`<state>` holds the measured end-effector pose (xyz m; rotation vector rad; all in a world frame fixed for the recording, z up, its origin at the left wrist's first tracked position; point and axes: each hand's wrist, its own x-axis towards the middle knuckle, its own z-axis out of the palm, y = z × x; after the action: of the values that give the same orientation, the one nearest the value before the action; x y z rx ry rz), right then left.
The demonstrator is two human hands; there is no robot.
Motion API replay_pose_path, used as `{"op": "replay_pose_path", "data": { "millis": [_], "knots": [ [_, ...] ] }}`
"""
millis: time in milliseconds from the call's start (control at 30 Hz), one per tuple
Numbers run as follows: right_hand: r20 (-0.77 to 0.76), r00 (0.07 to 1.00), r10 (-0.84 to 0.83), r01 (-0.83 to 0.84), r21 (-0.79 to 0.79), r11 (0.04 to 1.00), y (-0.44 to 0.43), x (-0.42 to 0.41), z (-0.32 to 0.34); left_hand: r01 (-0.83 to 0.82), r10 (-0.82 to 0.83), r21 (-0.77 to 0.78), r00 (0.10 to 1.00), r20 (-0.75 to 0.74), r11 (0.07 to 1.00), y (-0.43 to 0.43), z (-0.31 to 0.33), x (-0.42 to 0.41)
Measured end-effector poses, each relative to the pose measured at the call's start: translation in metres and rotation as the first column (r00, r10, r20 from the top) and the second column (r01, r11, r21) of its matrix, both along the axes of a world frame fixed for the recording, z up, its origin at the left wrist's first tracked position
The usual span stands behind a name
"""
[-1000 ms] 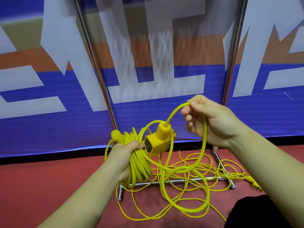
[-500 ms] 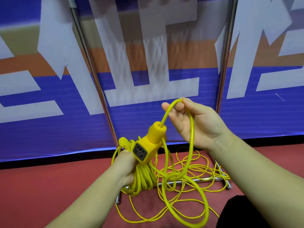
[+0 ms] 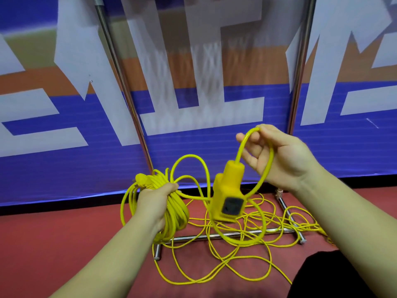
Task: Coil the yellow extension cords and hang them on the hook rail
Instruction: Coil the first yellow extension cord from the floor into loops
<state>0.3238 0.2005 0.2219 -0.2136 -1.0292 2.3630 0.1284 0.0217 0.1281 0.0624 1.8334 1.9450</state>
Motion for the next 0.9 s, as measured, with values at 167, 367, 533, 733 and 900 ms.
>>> {"op": "replay_pose_path", "data": {
  "millis": [167, 367, 533, 733, 900],
  "knots": [
    [0.061, 0.983, -0.172, 0.177, -0.076, 0.981, 0.015, -0.004, -0.009, -0.045, 0.047, -0.038, 0.997, 0.058, 0.998, -0.004, -0.004, -0.007],
    [0.404, 0.884, -0.236, 0.170, 0.194, 0.966, 0.020, -0.013, -0.031, -0.075, 0.075, 0.003, 0.996, 0.047, 0.997, -0.008, 0.001, -0.007],
    [0.646, 0.714, -0.271, -0.049, 0.432, 0.901, 0.030, -0.013, -0.054, -0.050, 0.048, 0.044, 0.998, 0.034, 0.998, -0.013, 0.009, -0.010],
    [0.793, 0.521, -0.316, -0.446, 0.568, 0.691, 0.028, -0.010, -0.075, -0.020, 0.014, 0.127, 0.999, 0.050, 0.992, -0.021, 0.025, -0.012],
    [0.835, 0.369, -0.409, -0.747, 0.528, 0.404, 0.011, -0.011, -0.081, 0.062, -0.066, 0.199, 0.998, 0.013, 0.978, -0.029, 0.039, -0.006]
  ]
}}
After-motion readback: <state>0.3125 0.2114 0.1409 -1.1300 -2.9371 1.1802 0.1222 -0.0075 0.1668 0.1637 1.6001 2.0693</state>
